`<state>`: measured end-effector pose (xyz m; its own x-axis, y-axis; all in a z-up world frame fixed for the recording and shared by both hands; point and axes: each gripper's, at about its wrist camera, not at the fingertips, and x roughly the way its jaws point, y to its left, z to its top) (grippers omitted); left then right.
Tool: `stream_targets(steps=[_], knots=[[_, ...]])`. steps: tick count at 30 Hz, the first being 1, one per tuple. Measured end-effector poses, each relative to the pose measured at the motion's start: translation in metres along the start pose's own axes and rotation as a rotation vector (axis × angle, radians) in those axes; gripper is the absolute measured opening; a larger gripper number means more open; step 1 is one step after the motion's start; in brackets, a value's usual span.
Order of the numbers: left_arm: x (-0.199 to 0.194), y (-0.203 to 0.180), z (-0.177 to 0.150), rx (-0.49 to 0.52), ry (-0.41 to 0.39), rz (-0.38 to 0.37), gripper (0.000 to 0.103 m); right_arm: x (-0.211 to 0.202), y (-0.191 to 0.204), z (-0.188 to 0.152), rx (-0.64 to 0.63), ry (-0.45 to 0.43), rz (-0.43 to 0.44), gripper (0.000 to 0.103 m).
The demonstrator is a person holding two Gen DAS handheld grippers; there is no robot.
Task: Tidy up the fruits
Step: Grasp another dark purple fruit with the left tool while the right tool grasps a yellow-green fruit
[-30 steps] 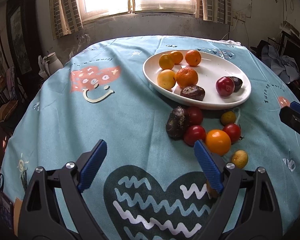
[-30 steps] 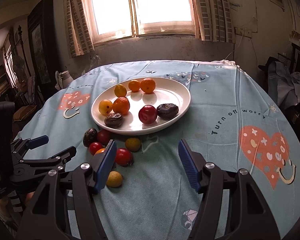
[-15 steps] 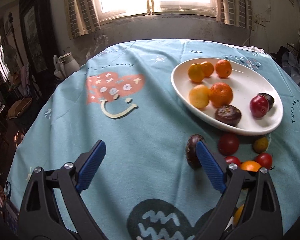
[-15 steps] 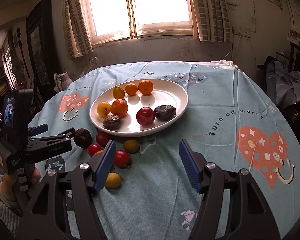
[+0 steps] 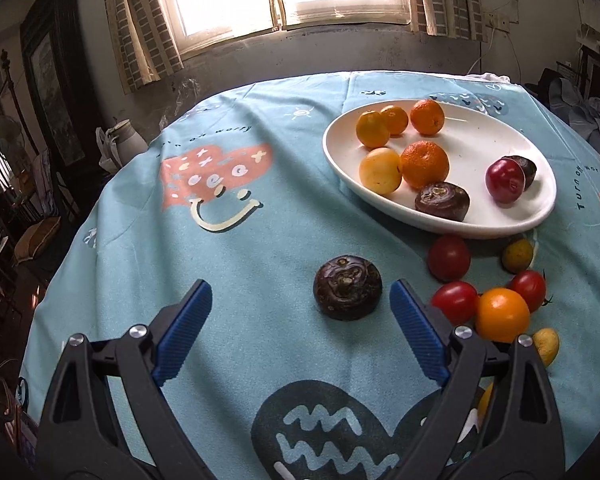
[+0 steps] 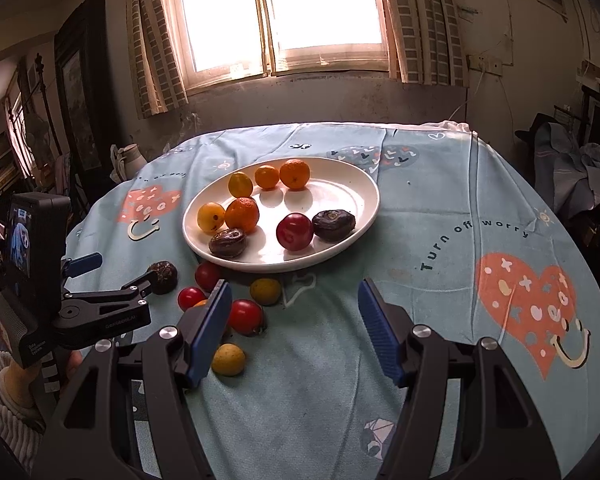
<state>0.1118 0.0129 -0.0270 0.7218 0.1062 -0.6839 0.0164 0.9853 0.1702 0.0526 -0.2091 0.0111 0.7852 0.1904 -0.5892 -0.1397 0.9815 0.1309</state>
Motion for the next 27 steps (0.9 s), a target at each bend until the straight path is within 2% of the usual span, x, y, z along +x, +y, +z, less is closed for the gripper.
stream_targets(steps=[8, 11, 14, 16, 20, 25, 27], knots=[[0.025, -0.006, 0.005, 0.027, 0.062, -0.023, 0.089, 0.005, 0.002, -0.001, -0.007, 0.019, -0.002, 0.066], [0.037, -0.006, 0.005, 0.038, 0.098, -0.04, 0.082, 0.008, 0.004, -0.003, -0.011, 0.031, 0.0, 0.066], [0.04, -0.002, 0.005, 0.012, 0.115, -0.117, 0.064, 0.01, 0.005, -0.003, -0.015, 0.04, 0.003, 0.066], [0.039, -0.001, 0.004, 0.009, 0.121, -0.18, 0.044, 0.011, 0.005, -0.004, -0.012, 0.046, 0.011, 0.066], [0.029, 0.005, 0.001, -0.004, 0.098, -0.138, 0.044, 0.014, 0.005, -0.006, -0.005, 0.077, 0.046, 0.066], [0.009, 0.029, 0.001, -0.096, 0.061, -0.101, 0.044, 0.025, 0.013, -0.015, -0.031, 0.157, 0.084, 0.066], [0.003, 0.035, 0.0, -0.122, 0.053, -0.11, 0.044, 0.032, 0.018, -0.021, -0.052, 0.193, 0.09, 0.065]])
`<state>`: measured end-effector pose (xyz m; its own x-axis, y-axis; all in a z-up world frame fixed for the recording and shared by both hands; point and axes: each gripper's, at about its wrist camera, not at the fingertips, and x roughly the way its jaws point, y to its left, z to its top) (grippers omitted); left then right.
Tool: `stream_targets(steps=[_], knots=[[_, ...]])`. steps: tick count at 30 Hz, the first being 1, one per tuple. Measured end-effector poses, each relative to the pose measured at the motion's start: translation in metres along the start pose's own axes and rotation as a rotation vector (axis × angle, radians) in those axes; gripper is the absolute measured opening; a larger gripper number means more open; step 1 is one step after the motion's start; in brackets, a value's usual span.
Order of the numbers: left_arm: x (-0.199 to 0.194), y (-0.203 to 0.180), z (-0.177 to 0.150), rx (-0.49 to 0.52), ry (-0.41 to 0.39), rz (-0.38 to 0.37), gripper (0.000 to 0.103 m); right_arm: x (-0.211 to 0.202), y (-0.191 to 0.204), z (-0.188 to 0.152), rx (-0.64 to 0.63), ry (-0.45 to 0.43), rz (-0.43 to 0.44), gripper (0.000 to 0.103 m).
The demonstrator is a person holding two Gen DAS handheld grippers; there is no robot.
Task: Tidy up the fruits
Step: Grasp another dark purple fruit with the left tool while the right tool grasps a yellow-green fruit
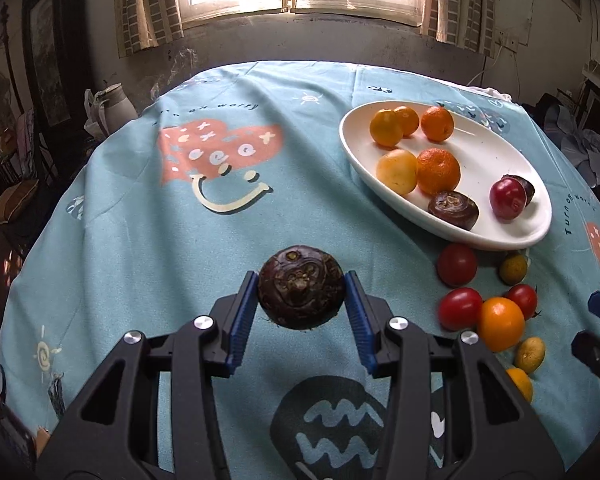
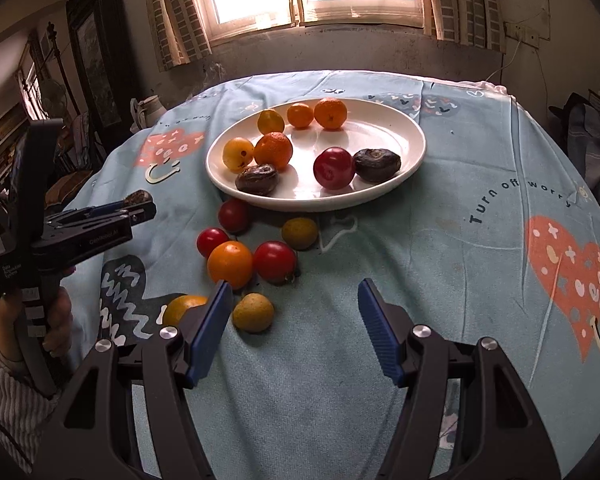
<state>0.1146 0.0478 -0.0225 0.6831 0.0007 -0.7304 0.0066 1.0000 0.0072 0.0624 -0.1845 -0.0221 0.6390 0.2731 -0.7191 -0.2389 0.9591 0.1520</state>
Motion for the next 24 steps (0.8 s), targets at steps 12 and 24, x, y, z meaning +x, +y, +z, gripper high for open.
stream_targets(steps=[12, 24], knots=[[-0.008, -0.008, -0.002, 0.023, -0.013, -0.029, 0.045, 0.018, 0.017, -0.011, -0.079, 0.041, 0.003, 0.044], [-0.006, -0.014, -0.005, 0.053, -0.012, -0.021, 0.045, 0.034, 0.026, -0.014, -0.09, 0.082, 0.039, 0.028]])
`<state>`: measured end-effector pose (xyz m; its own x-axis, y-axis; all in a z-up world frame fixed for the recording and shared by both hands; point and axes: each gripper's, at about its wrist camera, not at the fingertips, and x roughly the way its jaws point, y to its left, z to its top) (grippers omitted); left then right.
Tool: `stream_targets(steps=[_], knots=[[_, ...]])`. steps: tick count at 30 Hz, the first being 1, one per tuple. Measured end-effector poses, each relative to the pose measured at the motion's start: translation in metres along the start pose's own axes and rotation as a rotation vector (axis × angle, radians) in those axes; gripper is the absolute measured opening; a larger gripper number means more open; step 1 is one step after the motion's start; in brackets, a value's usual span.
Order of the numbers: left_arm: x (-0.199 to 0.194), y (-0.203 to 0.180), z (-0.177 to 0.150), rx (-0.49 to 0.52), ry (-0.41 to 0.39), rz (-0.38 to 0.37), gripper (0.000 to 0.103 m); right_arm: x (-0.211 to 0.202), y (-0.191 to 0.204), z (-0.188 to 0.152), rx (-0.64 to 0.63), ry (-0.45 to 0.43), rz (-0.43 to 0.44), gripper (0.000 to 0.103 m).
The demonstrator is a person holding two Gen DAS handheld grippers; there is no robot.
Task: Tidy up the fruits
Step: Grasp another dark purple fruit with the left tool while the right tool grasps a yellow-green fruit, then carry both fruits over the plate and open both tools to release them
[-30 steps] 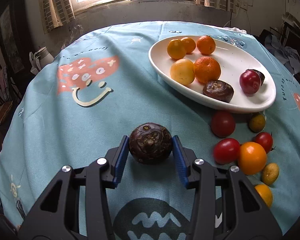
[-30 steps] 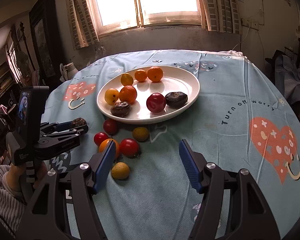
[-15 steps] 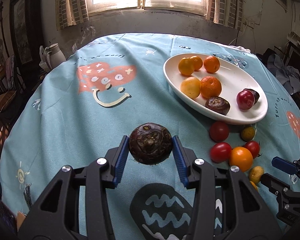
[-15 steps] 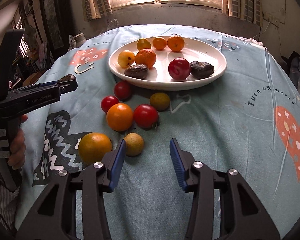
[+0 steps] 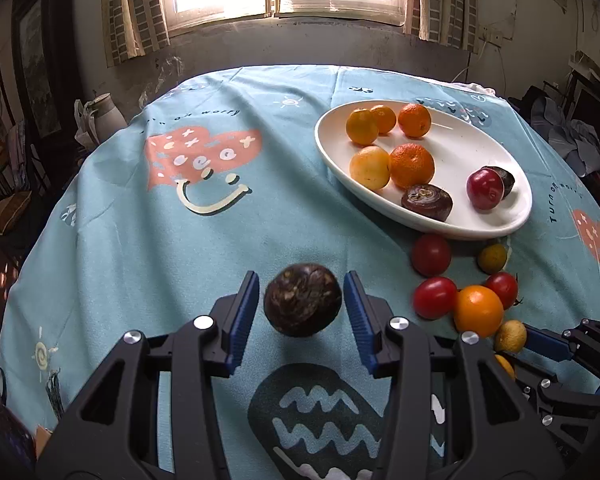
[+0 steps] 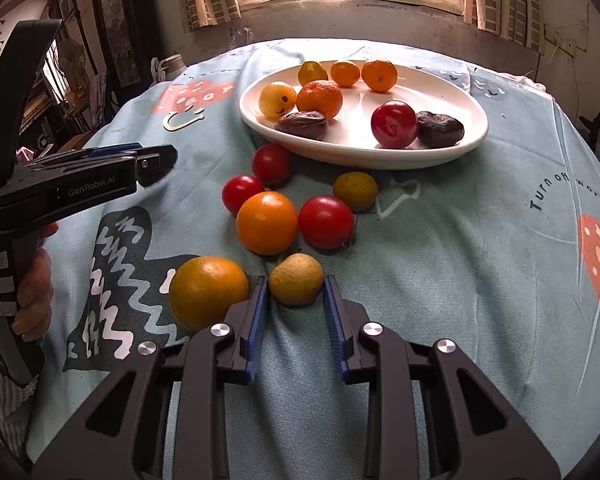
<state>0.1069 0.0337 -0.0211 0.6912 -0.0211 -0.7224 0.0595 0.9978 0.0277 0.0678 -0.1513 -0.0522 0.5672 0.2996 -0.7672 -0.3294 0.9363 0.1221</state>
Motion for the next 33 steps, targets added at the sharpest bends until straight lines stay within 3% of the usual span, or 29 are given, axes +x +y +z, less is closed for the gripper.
stream_targets(steps=[7, 13, 16, 21, 25, 30, 33], knots=[[0.001, -0.003, -0.002, 0.016, 0.002, -0.001, 0.045, -0.018, -0.014, 0.006, 0.054, -0.064, -0.01, 0.028], [0.013, -0.008, -0.004, 0.04, 0.043, 0.016, 0.045, -0.02, -0.023, 0.008, 0.091, -0.064, -0.013, 0.028], [0.02, -0.014, -0.006, 0.069, 0.066, 0.023, 0.055, -0.021, -0.02, 0.008, 0.081, -0.067, -0.011, 0.028], [0.028, -0.018, -0.011, 0.092, 0.099, 0.019, 0.057, -0.022, -0.021, 0.008, 0.084, -0.069, -0.012, 0.028], [0.029, -0.004, -0.009, 0.018, 0.11, -0.034, 0.044, -0.022, -0.021, 0.008, 0.084, -0.07, -0.013, 0.028], [0.012, -0.004, -0.005, 0.009, 0.037, -0.022, 0.044, -0.027, -0.024, 0.01, 0.092, -0.087, -0.021, 0.028], [-0.007, -0.01, 0.007, 0.011, -0.037, -0.014, 0.044, -0.041, -0.034, 0.015, 0.118, -0.141, -0.035, 0.028]])
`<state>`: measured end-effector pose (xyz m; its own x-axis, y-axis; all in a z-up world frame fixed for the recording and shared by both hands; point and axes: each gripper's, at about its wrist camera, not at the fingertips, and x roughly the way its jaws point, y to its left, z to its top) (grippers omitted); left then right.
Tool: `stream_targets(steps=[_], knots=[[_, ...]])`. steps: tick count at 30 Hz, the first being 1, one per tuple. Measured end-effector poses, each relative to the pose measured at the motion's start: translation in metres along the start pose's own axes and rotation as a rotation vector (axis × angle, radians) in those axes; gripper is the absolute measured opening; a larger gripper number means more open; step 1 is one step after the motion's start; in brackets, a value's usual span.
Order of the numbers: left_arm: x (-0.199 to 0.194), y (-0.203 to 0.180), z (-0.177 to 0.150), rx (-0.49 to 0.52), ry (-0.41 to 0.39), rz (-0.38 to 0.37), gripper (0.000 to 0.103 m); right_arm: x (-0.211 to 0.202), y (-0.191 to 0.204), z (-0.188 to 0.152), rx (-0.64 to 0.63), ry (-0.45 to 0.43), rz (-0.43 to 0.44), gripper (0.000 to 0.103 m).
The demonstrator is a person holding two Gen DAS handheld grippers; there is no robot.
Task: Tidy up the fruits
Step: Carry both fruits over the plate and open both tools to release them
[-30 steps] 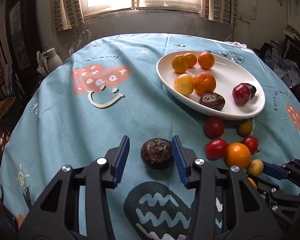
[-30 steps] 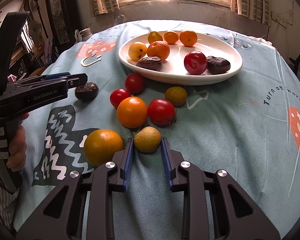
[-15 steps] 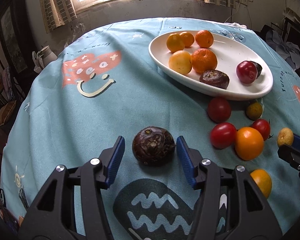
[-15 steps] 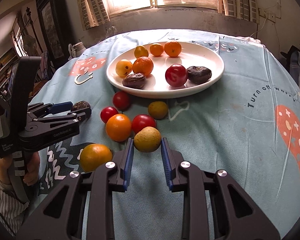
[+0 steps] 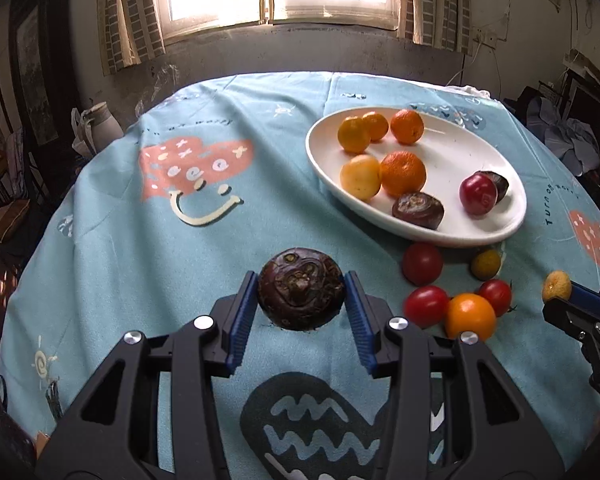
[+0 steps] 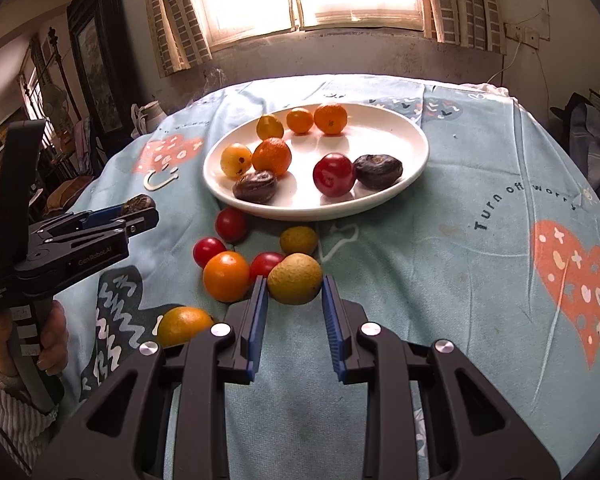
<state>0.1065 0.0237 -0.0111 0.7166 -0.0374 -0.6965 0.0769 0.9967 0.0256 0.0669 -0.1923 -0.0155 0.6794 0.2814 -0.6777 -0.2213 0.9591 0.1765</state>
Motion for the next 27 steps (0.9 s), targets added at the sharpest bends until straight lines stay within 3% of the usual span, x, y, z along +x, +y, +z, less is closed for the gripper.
stream_targets(steps=[3, 8, 13, 22, 27], knots=[[-0.008, -0.01, 0.024, 0.001, -0.021, -0.036, 0.044, -0.013, -0.017, 0.016, 0.058, -0.055, -0.026, 0.028], [-0.001, -0.033, 0.067, 0.003, -0.05, -0.066, 0.044, -0.021, -0.034, 0.073, 0.107, -0.106, -0.024, 0.028], [0.032, -0.048, 0.076, -0.015, -0.005, -0.106, 0.045, 0.016, -0.038, 0.112, 0.152, -0.104, 0.017, 0.028], [0.061, -0.054, 0.069, 0.024, 0.047, -0.111, 0.045, 0.1, -0.033, 0.117, 0.139, 0.04, 0.032, 0.03], [0.052, -0.046, 0.065, 0.019, 0.037, -0.094, 0.062, 0.085, -0.039, 0.117, 0.152, 0.029, 0.009, 0.03]])
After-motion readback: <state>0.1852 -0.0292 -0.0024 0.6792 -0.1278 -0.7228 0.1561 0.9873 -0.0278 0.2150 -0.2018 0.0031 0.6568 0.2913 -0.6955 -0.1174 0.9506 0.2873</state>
